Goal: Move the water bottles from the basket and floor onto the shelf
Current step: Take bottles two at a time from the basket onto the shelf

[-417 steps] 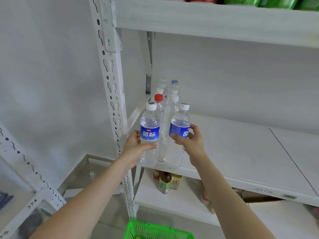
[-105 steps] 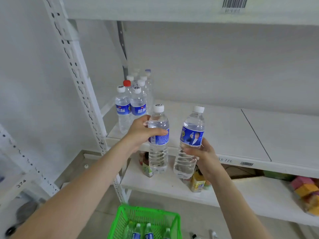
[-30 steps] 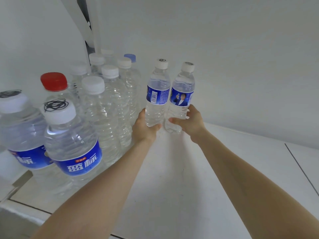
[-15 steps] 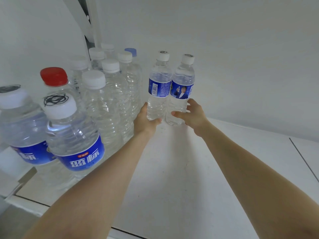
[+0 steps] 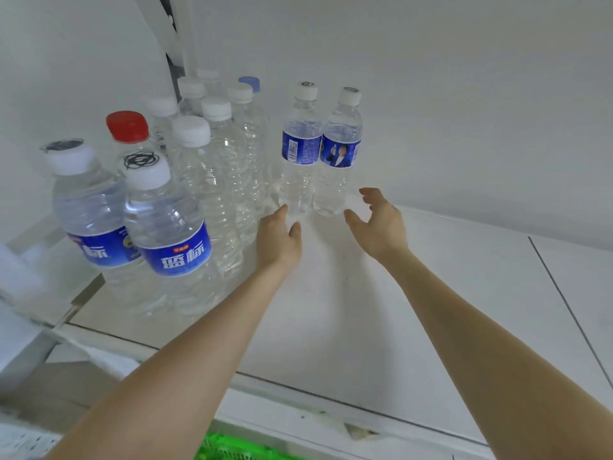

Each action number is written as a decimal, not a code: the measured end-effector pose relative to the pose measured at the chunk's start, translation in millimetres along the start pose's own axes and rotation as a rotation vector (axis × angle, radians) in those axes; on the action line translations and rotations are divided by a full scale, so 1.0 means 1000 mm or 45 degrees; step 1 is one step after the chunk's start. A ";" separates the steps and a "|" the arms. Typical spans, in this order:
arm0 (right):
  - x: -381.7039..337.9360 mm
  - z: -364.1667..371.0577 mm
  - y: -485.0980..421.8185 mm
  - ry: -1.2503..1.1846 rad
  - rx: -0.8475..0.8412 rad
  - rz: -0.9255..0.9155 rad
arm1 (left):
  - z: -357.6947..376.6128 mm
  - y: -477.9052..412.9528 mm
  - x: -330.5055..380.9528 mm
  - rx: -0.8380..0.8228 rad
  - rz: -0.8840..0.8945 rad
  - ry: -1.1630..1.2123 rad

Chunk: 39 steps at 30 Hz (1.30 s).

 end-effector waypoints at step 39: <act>0.037 0.056 0.559 0.671 -0.283 0.183 | -0.084 0.459 -0.201 -0.527 0.508 -1.156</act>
Point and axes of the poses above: each hand's wrist, its own y-axis away from the middle knuckle, its own z-axis out of the palm, x = y × z, the point moved 8 cm from there along -y, towards the middle knuckle, and after that the axes turned 3 degrees about y, right-handed, at the moved point
